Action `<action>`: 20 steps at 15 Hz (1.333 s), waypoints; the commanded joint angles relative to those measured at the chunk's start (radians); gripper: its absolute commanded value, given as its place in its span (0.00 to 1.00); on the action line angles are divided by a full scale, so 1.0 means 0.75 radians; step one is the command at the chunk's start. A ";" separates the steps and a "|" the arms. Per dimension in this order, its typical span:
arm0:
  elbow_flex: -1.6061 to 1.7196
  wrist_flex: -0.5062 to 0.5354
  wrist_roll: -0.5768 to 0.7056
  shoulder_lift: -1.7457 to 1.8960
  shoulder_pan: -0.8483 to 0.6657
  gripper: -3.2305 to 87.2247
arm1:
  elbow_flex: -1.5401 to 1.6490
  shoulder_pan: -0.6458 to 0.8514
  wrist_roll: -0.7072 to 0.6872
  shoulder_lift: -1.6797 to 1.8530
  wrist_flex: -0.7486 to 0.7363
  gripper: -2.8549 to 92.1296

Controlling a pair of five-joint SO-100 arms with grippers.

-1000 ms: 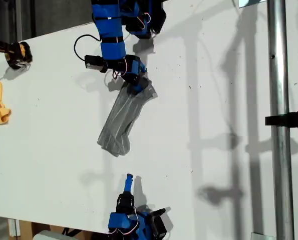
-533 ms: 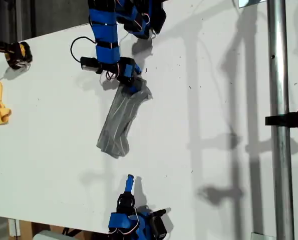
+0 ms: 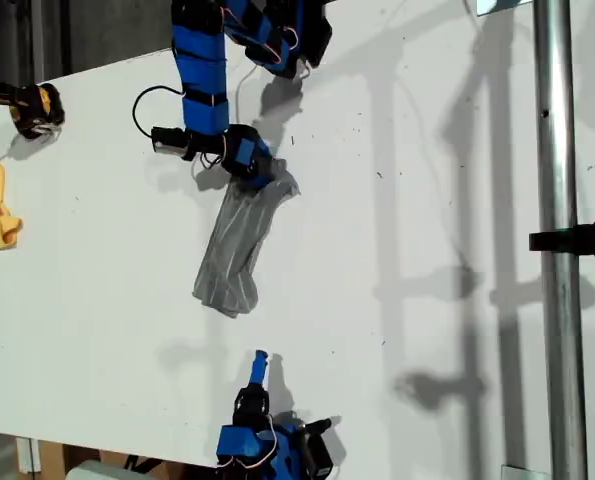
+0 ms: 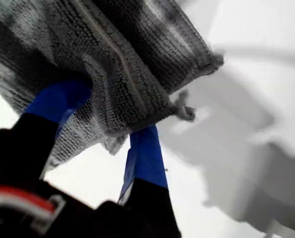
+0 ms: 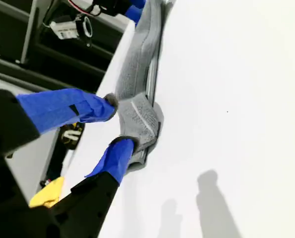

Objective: Grasp corners of a towel and fold twice.

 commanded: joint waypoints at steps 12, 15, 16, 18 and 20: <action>-0.070 0.008 0.000 0.010 -0.029 0.14 | 0.368 0.070 0.096 1.990 0.605 0.03; -0.067 0.002 0.000 0.010 -0.027 0.14 | 0.479 -0.012 0.176 2.072 0.550 0.03; -0.067 0.006 -0.004 0.010 -0.022 0.14 | 0.479 -0.020 0.166 2.008 0.481 0.03; -0.074 0.012 -0.004 0.010 -0.022 0.14 | 0.430 -0.041 0.143 1.798 0.297 0.03; -0.076 0.012 -0.004 0.010 -0.020 0.14 | 0.352 -0.027 0.078 1.554 0.108 0.03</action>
